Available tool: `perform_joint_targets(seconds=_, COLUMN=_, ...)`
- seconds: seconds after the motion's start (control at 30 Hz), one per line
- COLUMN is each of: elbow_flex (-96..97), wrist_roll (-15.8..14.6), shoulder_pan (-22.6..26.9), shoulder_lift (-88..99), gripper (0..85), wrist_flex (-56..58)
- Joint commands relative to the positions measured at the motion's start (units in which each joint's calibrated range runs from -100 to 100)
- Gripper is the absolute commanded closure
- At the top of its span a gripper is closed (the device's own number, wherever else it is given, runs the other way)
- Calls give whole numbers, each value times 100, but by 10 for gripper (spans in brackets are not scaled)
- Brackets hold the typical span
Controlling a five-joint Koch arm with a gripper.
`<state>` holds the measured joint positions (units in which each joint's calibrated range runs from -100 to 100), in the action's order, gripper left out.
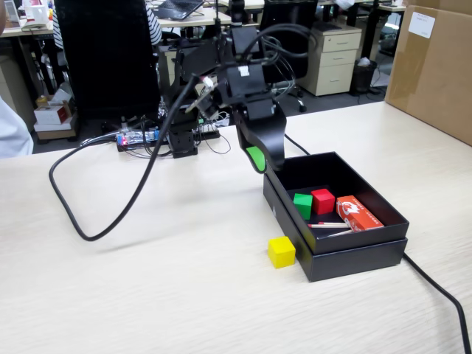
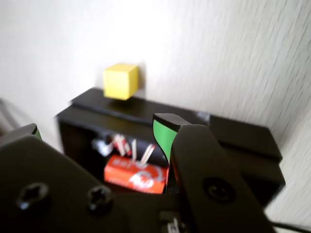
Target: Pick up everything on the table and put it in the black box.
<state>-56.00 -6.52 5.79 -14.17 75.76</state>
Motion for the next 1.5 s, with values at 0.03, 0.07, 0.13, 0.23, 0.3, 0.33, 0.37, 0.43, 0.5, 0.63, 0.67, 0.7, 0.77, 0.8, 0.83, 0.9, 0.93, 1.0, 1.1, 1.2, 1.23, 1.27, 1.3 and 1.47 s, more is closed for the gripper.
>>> perform_joint_targets(seconds=0.03, elbow_flex=-429, wrist_roll=54, shoulder_pan=15, shoulder_lift=-631, gripper=386, wrist_flex=-125)
perform_joint_targets(seconds=0.07, elbow_flex=-547, wrist_roll=54, shoulder_pan=20, shoulder_lift=-826, gripper=386, wrist_flex=-125)
perform_joint_targets(seconds=0.13, elbow_flex=-728, wrist_roll=54, shoulder_pan=24, shoulder_lift=-1170, gripper=386, wrist_flex=-125)
perform_joint_targets(seconds=0.23, elbow_flex=-1027, wrist_roll=59, shoulder_pan=24, shoulder_lift=-1732, gripper=386, wrist_flex=-203)
perform_joint_targets(seconds=0.3, elbow_flex=-1272, wrist_roll=59, shoulder_pan=10, shoulder_lift=-2088, gripper=386, wrist_flex=-246)
perform_joint_targets(seconds=0.33, elbow_flex=-1390, wrist_roll=63, shoulder_pan=5, shoulder_lift=-2226, gripper=386, wrist_flex=-246)
perform_joint_targets(seconds=0.37, elbow_flex=-1481, wrist_roll=63, shoulder_pan=0, shoulder_lift=-2340, gripper=386, wrist_flex=-246)
perform_joint_targets(seconds=0.43, elbow_flex=-1644, wrist_roll=73, shoulder_pan=-5, shoulder_lift=-2581, gripper=386, wrist_flex=-289)
perform_joint_targets(seconds=0.5, elbow_flex=-1725, wrist_roll=78, shoulder_pan=-15, shoulder_lift=-2742, gripper=386, wrist_flex=-393)
perform_joint_targets(seconds=0.63, elbow_flex=-1780, wrist_roll=122, shoulder_pan=-29, shoulder_lift=-2949, gripper=387, wrist_flex=-678)
perform_joint_targets(seconds=0.67, elbow_flex=-1780, wrist_roll=137, shoulder_pan=-29, shoulder_lift=-2983, gripper=387, wrist_flex=-730)
perform_joint_targets(seconds=0.7, elbow_flex=-1780, wrist_roll=156, shoulder_pan=-29, shoulder_lift=-3017, gripper=387, wrist_flex=-773)
perform_joint_targets(seconds=0.77, elbow_flex=-1780, wrist_roll=181, shoulder_pan=-24, shoulder_lift=-3086, gripper=388, wrist_flex=-859)
perform_joint_targets(seconds=0.8, elbow_flex=-1780, wrist_roll=200, shoulder_pan=-24, shoulder_lift=-3121, gripper=388, wrist_flex=-877)
perform_joint_targets(seconds=0.83, elbow_flex=-1789, wrist_roll=210, shoulder_pan=-24, shoulder_lift=-3167, gripper=388, wrist_flex=-903)
perform_joint_targets(seconds=0.9, elbow_flex=-1780, wrist_roll=234, shoulder_pan=-20, shoulder_lift=-3270, gripper=390, wrist_flex=-929)
perform_joint_targets(seconds=0.93, elbow_flex=-1780, wrist_roll=239, shoulder_pan=-20, shoulder_lift=-3304, gripper=392, wrist_flex=-929)
perform_joint_targets(seconds=1.0, elbow_flex=-1780, wrist_roll=249, shoulder_pan=-15, shoulder_lift=-3350, gripper=414, wrist_flex=-929)
perform_joint_targets(seconds=1.1, elbow_flex=-1752, wrist_roll=264, shoulder_pan=-10, shoulder_lift=-3385, gripper=473, wrist_flex=-920)
perform_joint_targets(seconds=1.2, elbow_flex=-1743, wrist_roll=278, shoulder_pan=-15, shoulder_lift=-3442, gripper=573, wrist_flex=-911)
perform_joint_targets(seconds=1.23, elbow_flex=-1743, wrist_roll=274, shoulder_pan=-15, shoulder_lift=-3453, gripper=616, wrist_flex=-903)
perform_joint_targets(seconds=1.27, elbow_flex=-1743, wrist_roll=264, shoulder_pan=-15, shoulder_lift=-3465, gripper=706, wrist_flex=-894)
perform_joint_targets(seconds=1.3, elbow_flex=-1743, wrist_roll=264, shoulder_pan=-20, shoulder_lift=-3465, gripper=745, wrist_flex=-885)
perform_joint_targets(seconds=1.47, elbow_flex=-1734, wrist_roll=230, shoulder_pan=-44, shoulder_lift=-3430, gripper=831, wrist_flex=-687)
